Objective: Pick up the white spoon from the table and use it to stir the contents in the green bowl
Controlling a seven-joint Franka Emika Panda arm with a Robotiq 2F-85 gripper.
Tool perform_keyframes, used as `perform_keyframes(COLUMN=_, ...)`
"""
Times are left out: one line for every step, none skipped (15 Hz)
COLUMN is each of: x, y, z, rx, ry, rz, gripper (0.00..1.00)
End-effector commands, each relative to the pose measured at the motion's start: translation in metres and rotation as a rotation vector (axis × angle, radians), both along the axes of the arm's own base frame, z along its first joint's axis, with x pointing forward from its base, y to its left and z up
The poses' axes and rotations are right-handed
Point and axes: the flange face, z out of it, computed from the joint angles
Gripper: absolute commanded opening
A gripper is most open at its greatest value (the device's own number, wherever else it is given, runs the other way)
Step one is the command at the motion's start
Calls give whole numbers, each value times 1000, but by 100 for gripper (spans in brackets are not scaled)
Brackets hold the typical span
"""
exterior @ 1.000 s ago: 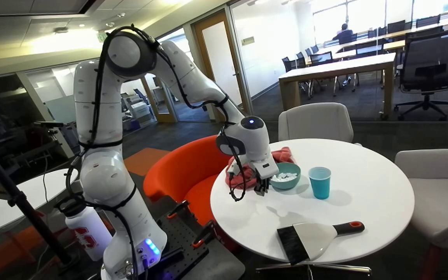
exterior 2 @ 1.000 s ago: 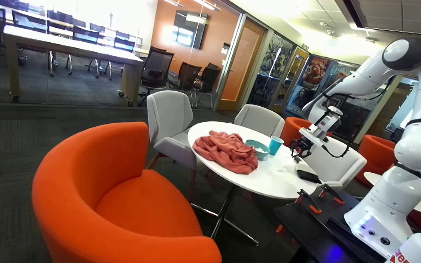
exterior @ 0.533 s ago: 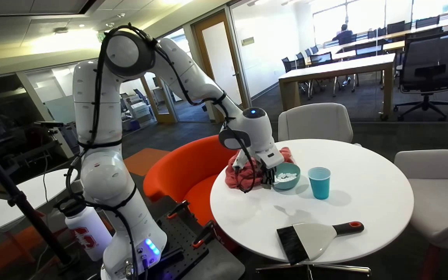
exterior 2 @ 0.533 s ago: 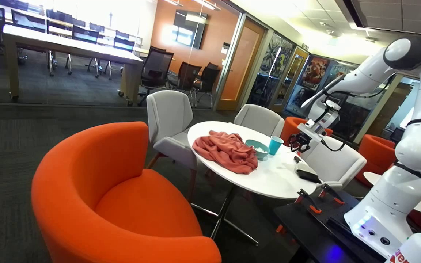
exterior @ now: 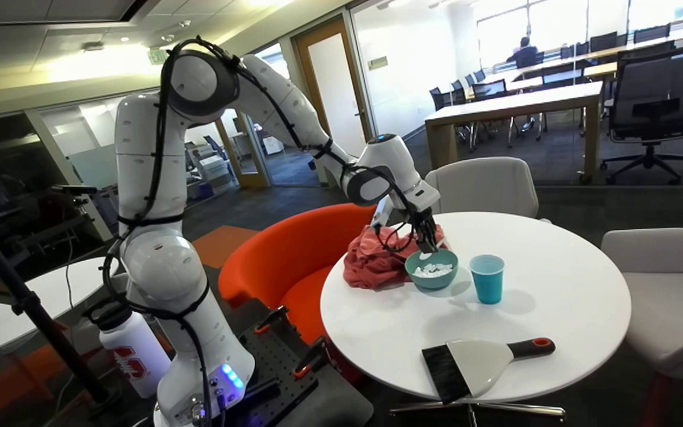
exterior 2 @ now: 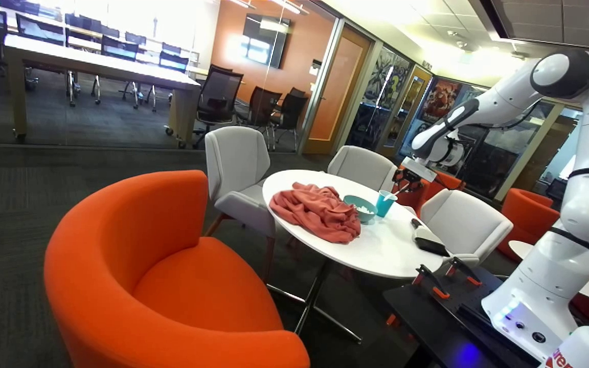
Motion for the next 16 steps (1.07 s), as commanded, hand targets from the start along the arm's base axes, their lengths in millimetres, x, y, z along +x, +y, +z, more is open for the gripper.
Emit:
perform_keyframes(x=29, y=18, z=-11, rx=-79, ry=-42, rz=41, gripper=3)
perform_keyframes(x=34, y=23, z=-18, rx=-98, ry=-26, rz=59, gripper=3)
perform_keyframes(x=37, y=28, z=-27, rx=-108, ry=-15, rz=71, gripper=3)
perform_keyframes(x=25, y=22, z=-16, rx=-68, ry=-12, rz=63, gripper=3)
perform_keyframes(x=27, y=26, z=-22, rx=-72, ry=-2, rz=69, gripper=13)
perform_keyframes(x=27, y=26, z=-25, rx=-71, ry=3, rz=71, gripper=13)
perform_keyframes(x=27, y=26, z=-25, rx=-71, ry=3, rz=70, gripper=13)
perform_keyframes(x=27, y=24, z=-25, rx=-71, ry=2, rz=68, gripper=13)
perform_keyframes(x=26, y=22, z=-24, rx=-72, ry=1, rz=65, gripper=13)
perform_keyframes(x=26, y=21, z=-24, rx=-72, ry=1, rz=62, gripper=3)
perform_keyframes(x=30, y=23, z=-24, rx=-68, ry=4, rz=73, gripper=3)
perform_keyframes(x=36, y=29, z=-26, rx=-85, ry=7, rz=86, gripper=3)
perform_keyframes(x=41, y=35, z=-27, rx=-100, ry=9, rz=100, gripper=3)
perform_keyframes(x=47, y=42, z=-27, rx=-113, ry=12, rz=123, gripper=3)
perform_keyframes(x=53, y=47, z=-28, rx=-125, ry=13, rz=141, gripper=3)
perform_keyframes(x=60, y=53, z=-30, rx=-144, ry=21, rz=161, gripper=3)
